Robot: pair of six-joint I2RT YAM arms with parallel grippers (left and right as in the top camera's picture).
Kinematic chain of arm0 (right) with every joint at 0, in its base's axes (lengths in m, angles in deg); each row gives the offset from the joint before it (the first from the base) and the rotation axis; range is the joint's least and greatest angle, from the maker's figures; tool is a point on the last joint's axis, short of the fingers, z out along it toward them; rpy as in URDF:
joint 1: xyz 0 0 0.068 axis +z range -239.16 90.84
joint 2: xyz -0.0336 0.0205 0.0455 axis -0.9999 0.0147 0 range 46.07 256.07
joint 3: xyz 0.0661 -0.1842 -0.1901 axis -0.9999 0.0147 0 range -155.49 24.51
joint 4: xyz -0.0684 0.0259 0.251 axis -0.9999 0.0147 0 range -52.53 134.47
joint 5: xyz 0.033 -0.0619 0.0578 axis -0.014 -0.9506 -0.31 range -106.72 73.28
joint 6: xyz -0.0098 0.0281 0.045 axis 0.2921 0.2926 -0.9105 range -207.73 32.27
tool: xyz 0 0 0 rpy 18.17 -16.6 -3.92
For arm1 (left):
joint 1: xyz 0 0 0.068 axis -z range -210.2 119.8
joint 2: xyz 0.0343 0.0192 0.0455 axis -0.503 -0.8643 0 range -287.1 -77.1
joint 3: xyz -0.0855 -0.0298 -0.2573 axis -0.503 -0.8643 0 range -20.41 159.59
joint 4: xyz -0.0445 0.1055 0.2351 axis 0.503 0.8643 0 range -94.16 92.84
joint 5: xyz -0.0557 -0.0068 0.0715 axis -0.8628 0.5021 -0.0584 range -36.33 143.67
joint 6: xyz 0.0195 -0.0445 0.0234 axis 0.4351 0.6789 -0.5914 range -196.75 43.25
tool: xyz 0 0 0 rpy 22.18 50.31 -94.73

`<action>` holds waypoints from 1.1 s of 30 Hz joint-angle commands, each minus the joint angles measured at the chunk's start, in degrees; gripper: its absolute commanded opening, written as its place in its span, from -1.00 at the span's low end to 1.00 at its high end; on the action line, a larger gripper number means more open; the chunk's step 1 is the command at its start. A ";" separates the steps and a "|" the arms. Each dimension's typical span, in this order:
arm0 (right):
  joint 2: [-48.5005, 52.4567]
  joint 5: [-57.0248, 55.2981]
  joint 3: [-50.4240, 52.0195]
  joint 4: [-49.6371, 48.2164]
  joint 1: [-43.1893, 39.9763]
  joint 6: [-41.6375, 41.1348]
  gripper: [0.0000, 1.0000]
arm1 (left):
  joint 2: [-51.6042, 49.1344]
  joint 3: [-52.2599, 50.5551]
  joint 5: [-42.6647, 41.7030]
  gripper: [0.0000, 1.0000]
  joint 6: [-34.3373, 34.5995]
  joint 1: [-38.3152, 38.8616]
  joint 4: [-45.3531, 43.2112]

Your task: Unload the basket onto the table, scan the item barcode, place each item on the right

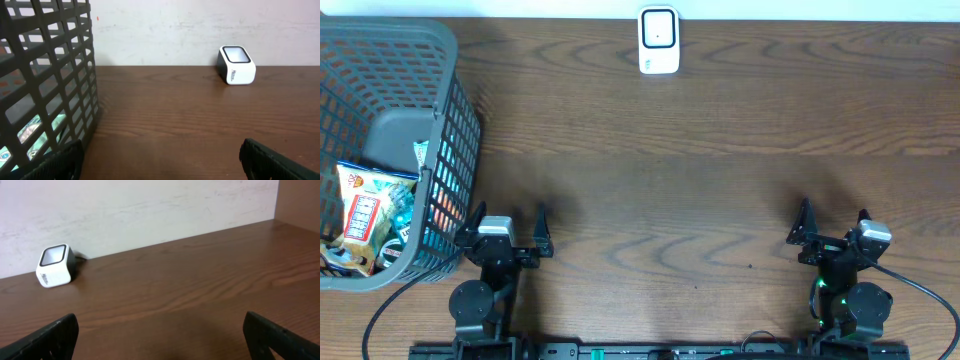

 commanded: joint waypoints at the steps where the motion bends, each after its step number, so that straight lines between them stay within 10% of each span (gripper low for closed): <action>1: 0.02 -0.52 0.04 0.26 0.28 -0.57 0.99 | 0.39 -1.16 0.11 0.95 -0.35 0.22 1.81; 24: 0.02 -0.55 0.04 0.26 0.28 -0.57 0.99 | 0.26 -1.16 3.08 0.95 -0.31 0.22 2.05; 33: 0.02 -0.55 0.04 0.26 0.28 -0.57 0.99 | -1.07 0.44 2.67 0.95 14.58 0.22 2.14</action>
